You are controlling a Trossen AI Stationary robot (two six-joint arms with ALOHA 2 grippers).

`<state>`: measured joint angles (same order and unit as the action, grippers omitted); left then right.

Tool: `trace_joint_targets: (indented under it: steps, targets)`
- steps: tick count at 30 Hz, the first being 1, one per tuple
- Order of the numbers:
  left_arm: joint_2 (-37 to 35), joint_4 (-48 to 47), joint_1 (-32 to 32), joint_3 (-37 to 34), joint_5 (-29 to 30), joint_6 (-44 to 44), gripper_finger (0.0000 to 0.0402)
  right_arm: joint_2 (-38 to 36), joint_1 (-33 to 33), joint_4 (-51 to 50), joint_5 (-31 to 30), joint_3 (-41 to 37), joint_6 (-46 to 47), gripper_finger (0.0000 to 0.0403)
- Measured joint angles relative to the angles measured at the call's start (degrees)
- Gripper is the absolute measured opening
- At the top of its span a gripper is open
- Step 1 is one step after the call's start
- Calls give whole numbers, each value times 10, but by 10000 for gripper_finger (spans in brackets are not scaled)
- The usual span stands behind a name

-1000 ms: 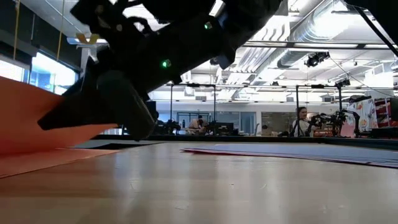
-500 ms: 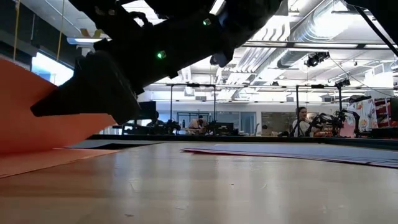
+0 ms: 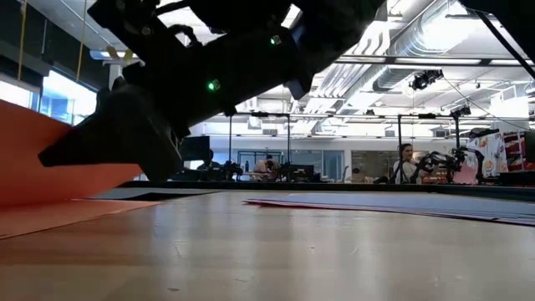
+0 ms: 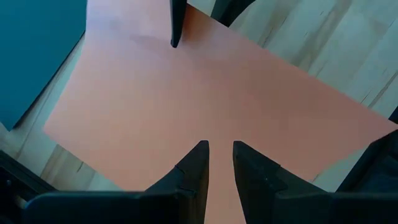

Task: Organize paper
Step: Stack the right orange paper on top of the left orange paper

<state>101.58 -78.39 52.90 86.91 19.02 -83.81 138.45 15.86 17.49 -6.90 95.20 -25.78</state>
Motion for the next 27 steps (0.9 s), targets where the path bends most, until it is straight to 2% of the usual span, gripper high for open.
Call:
trace_joint_targets:
  steps: [15, 22, 27]
  targets:
    - [0, 0, 0, 0, 1, 0, 52, 0, 0, 3, 11, 0, 2, 234]
    - [0, 0, 0, 0, 9, 0, 52, 3, -1, -49, 51, 50, -4, 245]
    - [0, 0, 0, 0, 10, 0, 52, 5, -1, -74, 39, 80, -43, 245]
